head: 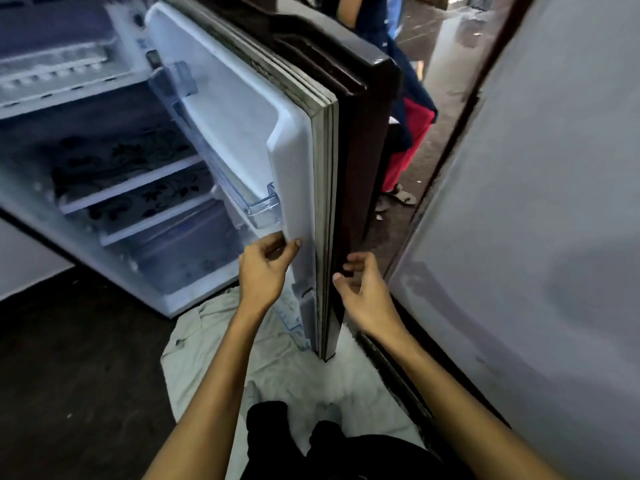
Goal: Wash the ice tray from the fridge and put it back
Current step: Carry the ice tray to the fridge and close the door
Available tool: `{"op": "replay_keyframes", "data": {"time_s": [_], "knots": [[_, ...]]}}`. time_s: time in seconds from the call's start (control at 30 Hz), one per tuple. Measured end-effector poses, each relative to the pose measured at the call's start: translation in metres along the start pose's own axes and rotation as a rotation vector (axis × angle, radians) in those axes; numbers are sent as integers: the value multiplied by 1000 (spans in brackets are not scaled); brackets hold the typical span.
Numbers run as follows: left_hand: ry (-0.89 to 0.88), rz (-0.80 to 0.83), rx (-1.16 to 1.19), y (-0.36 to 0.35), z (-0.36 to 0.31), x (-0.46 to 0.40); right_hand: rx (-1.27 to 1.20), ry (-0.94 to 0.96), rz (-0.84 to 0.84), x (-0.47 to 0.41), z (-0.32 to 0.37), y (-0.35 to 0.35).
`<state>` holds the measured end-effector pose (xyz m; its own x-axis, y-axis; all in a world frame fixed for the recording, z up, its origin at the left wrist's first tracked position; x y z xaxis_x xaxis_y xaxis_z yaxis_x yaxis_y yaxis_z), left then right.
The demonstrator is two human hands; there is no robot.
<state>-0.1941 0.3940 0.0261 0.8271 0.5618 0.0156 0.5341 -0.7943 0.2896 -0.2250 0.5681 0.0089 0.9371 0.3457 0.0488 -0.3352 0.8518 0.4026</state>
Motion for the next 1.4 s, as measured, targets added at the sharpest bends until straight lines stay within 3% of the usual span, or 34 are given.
{"op": "replay_keyframes", "data": {"time_s": [0.3, 0.5, 0.7, 0.83, 1.17, 1.4], "knots": [[158, -480, 126, 95, 46, 60, 69, 192, 442, 22, 32, -96], [211, -504, 130, 126, 69, 93, 17, 233, 721, 29, 51, -153], [235, -592, 136, 177, 82, 82, 57, 155, 738, 4, 62, -188], [253, -627, 95, 215, 93, 65, 113, 127, 655, -14, 77, -209], [249, -594, 60, 299, 125, 30, -61, 453, 635, -31, 171, -298], [253, -489, 14, 340, 146, 0, -86, 493, 622, -50, 201, -352]]}}
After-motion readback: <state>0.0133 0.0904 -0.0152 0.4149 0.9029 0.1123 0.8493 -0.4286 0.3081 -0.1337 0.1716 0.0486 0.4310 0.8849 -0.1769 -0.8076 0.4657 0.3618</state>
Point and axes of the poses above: each hand's wrist, its own x-axis away from the middle knuckle, its own y-axis out of the back of the hand, z = x × y, the point moved 5 cm from there along -x, towards the middle knuckle, and after that the axes turned 5 degrees about y, right-handed, at the moved point
